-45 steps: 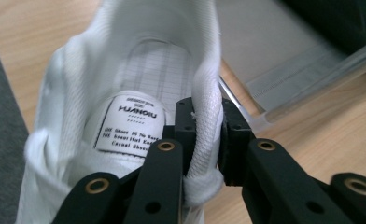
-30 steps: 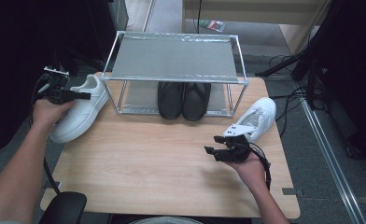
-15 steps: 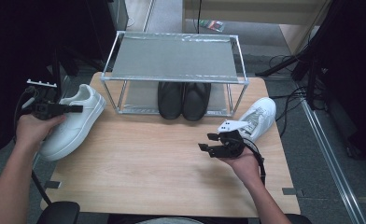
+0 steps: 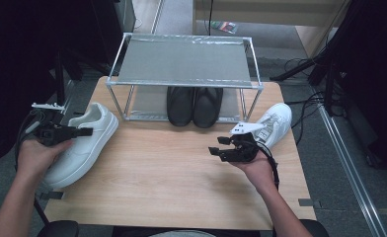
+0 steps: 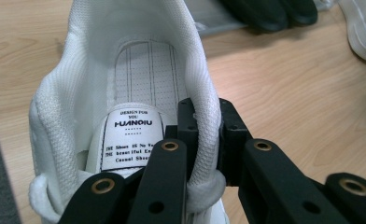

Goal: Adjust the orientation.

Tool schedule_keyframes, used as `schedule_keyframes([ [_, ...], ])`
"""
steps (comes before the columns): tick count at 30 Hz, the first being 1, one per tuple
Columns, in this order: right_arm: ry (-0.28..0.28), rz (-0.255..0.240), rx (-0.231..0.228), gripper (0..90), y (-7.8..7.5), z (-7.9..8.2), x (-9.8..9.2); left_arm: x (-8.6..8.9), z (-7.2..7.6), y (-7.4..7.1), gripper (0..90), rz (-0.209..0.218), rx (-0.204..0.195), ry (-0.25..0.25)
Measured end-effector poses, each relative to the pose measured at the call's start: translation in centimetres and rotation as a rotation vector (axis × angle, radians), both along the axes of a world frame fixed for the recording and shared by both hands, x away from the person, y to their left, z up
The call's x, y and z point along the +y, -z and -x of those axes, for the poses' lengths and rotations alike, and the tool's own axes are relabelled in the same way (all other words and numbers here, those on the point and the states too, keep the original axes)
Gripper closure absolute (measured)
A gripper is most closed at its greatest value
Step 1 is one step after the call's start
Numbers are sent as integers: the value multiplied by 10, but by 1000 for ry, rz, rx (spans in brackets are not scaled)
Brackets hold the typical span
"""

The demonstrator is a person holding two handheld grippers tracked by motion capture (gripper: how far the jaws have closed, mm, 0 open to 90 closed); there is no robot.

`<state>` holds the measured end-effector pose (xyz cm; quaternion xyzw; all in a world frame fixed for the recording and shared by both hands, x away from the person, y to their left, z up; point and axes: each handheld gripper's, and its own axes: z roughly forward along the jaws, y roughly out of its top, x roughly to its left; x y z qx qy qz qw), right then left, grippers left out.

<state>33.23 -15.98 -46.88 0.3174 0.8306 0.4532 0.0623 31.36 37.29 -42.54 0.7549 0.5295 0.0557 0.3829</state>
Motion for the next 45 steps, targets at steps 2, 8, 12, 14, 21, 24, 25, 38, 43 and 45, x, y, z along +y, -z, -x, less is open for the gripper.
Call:
schedule_keyframes([
  [2,-2,-2,-4,450,-1,0,1,-7,3,-2,835,-2,-6,20],
  [8,-11,-2,-3,450,-2,2,2,-29,7,-8,836,-1,-17,77],
  [12,-8,1,-1,449,-3,2,1,-44,3,-7,835,-6,-16,113],
  [14,-5,-2,-8,449,-3,2,0,-52,1,-6,835,-4,-13,129],
  [21,13,-10,-8,449,-4,3,-4,-79,-6,-10,835,5,-17,199],
  [24,12,0,-6,452,-3,4,-5,-92,-8,-12,835,0,-22,230],
  [25,14,1,-6,452,-3,5,-6,-96,-9,-12,835,-1,-24,239],
  [38,48,-11,-9,453,-3,12,-14,-148,-18,-18,833,-12,-29,374],
  [43,59,-14,-15,454,-4,14,-16,-169,-21,-18,832,-13,-35,412],
  [45,65,-13,-12,457,-4,16,-17,-177,-21,-17,832,-14,-37,429],
])
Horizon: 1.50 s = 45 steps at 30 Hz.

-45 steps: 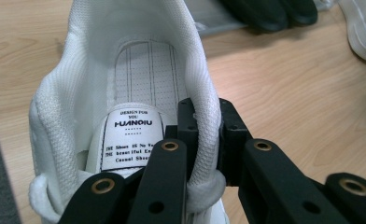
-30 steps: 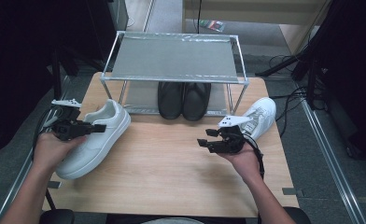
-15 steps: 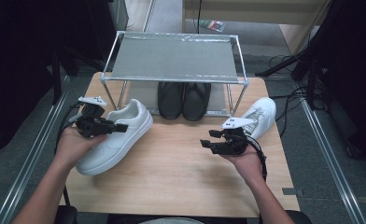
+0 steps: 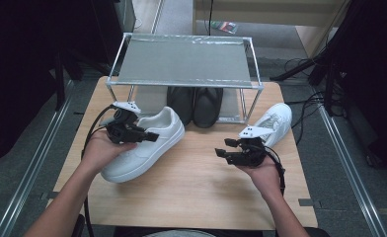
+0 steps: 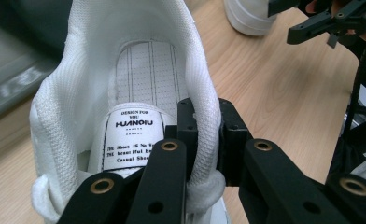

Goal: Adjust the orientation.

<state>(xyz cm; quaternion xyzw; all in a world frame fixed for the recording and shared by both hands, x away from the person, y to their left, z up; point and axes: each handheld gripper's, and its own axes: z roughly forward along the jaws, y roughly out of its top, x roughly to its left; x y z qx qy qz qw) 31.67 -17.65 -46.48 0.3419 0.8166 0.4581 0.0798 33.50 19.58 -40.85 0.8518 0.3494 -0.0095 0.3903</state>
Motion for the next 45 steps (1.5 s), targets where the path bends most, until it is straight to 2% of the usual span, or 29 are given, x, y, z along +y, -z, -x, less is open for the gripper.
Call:
schedule_keyframes([
  [13,13,-6,-14,458,-1,8,-2,-54,2,13,831,-28,29,114],
  [24,36,-10,-17,462,-1,13,-5,-101,6,35,828,-36,61,215],
  [29,42,2,-12,468,0,16,-6,-114,8,48,825,-67,85,241],
  [33,38,5,-13,475,0,17,-4,-118,9,51,823,-76,78,253],
  [37,35,0,-7,520,2,17,-1,-117,6,54,809,-61,100,251],
  [40,22,1,-8,566,2,17,3,-121,9,55,784,-98,80,260],
  [41,16,1,-7,576,2,18,4,-119,10,53,766,-88,54,265],
  [44,3,-4,-7,650,1,18,8,-111,9,46,729,-25,60,235],
  [45,-1,-6,-6,690,1,18,9,-108,10,44,729,-17,56,223],
])
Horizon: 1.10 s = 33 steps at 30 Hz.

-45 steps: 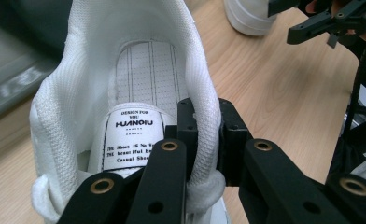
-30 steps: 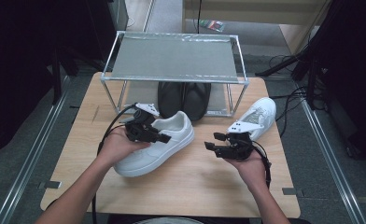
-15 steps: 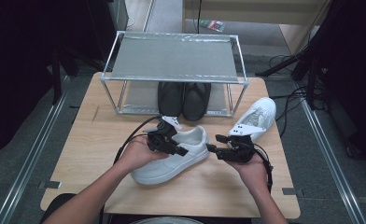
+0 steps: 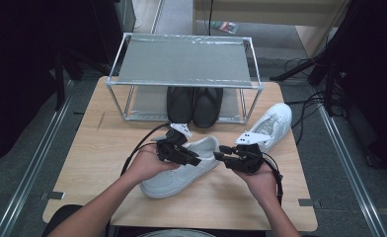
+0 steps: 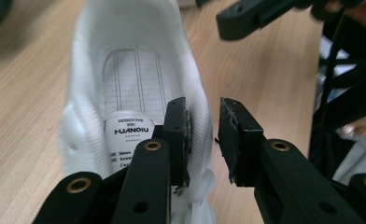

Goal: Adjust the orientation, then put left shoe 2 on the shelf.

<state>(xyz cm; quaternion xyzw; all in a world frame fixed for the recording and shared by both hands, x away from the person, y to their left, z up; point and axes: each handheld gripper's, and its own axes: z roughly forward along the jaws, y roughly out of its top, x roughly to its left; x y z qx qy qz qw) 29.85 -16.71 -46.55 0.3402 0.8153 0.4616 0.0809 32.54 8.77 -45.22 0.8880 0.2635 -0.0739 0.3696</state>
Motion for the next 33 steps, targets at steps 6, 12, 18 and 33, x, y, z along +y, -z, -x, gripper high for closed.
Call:
schedule_keyframes([
  [6,-31,-4,20,800,-2,-1,7,14,12,-10,728,-30,-45,-39],
  [12,-50,14,14,893,-3,-3,16,32,27,-21,838,10,-47,-77],
  [18,-67,20,25,900,0,-10,25,39,42,-12,899,9,-18,-80],
  [33,-134,141,16,900,11,-17,51,51,41,20,900,-17,49,-116],
])
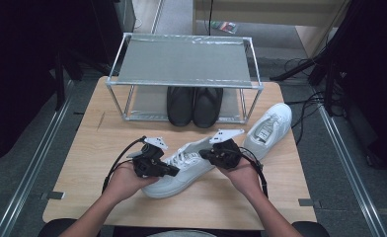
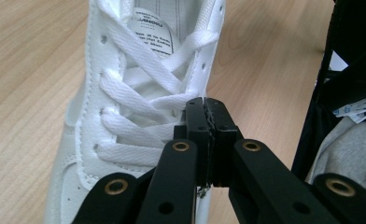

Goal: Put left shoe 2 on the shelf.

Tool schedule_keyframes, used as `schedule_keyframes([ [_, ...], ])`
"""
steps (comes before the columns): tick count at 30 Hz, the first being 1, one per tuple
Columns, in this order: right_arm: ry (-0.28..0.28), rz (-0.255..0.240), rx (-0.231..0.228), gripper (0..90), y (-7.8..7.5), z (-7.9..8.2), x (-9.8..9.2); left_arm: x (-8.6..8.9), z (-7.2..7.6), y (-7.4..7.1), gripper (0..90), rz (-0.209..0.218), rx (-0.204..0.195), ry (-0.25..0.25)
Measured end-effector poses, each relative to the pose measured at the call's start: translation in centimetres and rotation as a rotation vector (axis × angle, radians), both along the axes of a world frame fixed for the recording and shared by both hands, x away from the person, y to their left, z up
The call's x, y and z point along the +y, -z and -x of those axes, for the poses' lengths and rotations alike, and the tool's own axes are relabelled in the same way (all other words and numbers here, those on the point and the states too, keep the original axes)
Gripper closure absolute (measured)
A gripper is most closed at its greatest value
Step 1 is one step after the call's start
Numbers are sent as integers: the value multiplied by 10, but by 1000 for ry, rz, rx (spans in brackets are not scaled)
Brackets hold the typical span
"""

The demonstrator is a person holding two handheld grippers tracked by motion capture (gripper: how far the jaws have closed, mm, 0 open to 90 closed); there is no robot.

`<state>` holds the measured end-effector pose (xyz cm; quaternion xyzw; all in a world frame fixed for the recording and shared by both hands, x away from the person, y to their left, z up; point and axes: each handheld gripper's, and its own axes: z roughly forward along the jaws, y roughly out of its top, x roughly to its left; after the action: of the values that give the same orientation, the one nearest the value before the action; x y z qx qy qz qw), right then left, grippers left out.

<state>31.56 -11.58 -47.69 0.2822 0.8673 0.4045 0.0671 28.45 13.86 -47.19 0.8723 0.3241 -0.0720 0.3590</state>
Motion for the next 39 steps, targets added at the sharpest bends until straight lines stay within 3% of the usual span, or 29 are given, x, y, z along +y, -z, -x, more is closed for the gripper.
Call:
schedule_keyframes([
  [6,-1,-7,17,900,1,2,0,1,-1,0,900,-23,-23,-1],
  [14,-61,2,34,900,1,16,8,12,-13,0,900,-17,-20,-33],
  [21,-54,11,54,900,-1,27,6,9,-23,0,900,-34,-31,-14],
  [28,-83,28,76,900,-4,39,1,5,-33,-1,900,-57,-59,-12],
  [36,-89,40,80,900,-4,46,3,6,-40,-1,900,-45,-62,-24],
  [39,-69,25,59,900,-9,43,-1,10,-36,-6,900,-32,-63,-40],
])
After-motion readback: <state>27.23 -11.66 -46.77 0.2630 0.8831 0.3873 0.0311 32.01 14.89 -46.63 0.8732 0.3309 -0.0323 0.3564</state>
